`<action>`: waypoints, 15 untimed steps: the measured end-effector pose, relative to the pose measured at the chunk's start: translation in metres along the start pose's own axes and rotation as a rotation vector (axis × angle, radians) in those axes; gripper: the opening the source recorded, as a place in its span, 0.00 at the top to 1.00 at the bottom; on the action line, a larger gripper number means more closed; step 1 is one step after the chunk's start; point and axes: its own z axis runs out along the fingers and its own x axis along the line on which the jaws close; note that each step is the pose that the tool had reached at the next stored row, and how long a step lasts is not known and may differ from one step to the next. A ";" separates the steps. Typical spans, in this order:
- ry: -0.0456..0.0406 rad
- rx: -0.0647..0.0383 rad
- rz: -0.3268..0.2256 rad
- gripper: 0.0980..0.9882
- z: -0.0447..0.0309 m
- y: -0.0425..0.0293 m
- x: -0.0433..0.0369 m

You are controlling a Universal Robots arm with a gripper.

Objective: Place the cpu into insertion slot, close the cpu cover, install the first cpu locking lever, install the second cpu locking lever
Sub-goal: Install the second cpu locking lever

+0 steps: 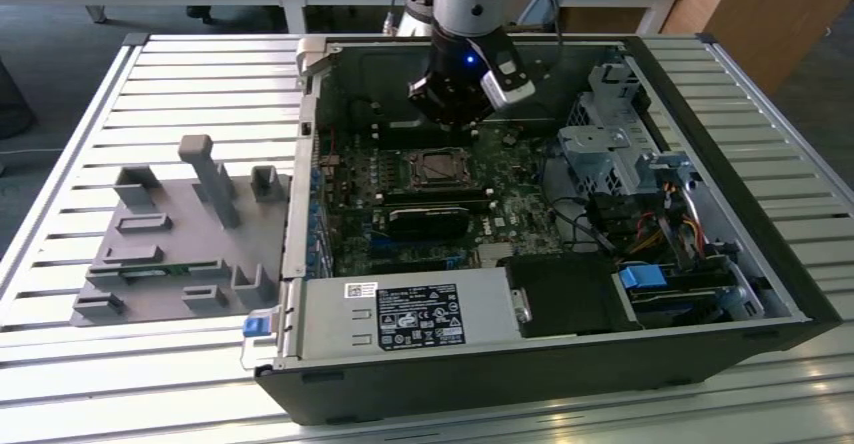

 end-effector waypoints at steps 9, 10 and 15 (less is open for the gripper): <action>0.0001 0.000 0.000 0.99 -0.0003 -0.0205 -0.0005; 0.0006 0.000 0.000 0.99 -0.0004 -0.0225 -0.0006; 0.0141 0.000 0.000 0.99 -0.0005 -0.0295 -0.0014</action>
